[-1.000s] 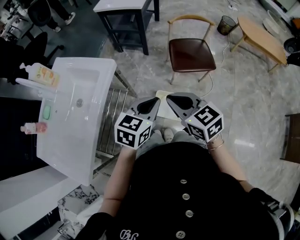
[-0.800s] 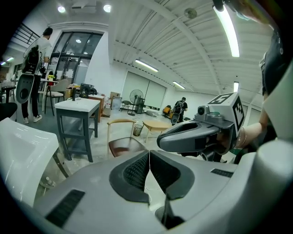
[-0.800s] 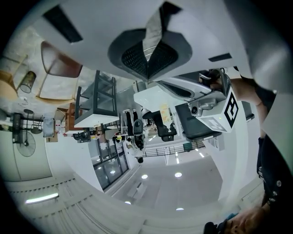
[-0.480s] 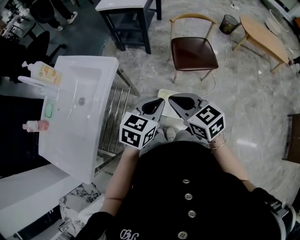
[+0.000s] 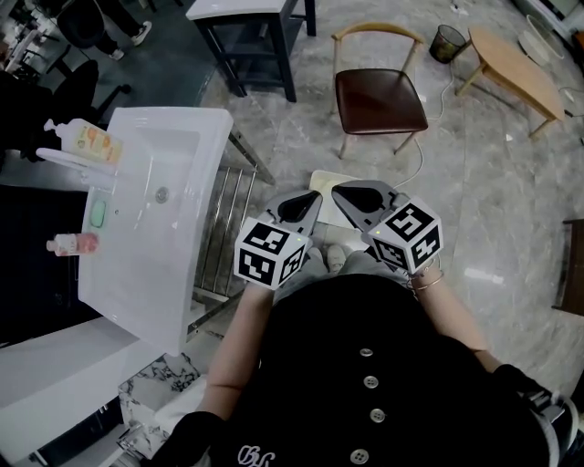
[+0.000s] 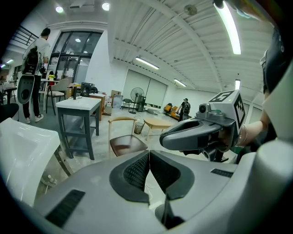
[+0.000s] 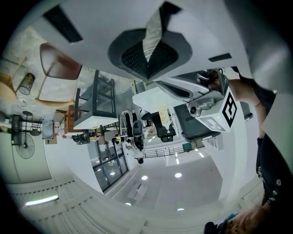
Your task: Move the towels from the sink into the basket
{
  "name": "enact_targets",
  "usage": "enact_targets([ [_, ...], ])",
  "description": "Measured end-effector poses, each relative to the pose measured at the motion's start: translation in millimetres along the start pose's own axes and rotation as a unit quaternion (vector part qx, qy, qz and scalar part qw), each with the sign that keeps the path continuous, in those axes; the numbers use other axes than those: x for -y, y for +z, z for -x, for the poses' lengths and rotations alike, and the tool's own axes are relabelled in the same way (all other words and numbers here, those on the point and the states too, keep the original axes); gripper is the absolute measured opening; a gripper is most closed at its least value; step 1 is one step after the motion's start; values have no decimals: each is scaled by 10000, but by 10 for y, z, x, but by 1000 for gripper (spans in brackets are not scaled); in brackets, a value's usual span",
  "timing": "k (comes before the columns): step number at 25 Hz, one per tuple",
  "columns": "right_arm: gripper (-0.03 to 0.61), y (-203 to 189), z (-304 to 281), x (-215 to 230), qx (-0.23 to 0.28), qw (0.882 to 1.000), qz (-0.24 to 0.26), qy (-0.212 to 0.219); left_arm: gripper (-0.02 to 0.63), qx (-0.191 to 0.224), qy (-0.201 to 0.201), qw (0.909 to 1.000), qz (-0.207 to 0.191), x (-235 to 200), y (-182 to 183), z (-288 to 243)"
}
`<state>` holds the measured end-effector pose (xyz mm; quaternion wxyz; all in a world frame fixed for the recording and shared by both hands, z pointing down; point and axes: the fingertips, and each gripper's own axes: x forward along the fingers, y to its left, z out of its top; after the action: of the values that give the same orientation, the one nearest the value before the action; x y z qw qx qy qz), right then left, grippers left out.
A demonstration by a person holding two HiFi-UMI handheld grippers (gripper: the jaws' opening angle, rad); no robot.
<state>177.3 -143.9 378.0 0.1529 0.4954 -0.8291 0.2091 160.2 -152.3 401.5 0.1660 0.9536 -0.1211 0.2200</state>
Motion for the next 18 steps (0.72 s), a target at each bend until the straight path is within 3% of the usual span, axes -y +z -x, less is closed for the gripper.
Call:
enact_targets([
  [18, 2, -72, -34, 13, -125, 9999, 50, -51, 15, -90, -132, 9997, 166, -20, -104, -54],
])
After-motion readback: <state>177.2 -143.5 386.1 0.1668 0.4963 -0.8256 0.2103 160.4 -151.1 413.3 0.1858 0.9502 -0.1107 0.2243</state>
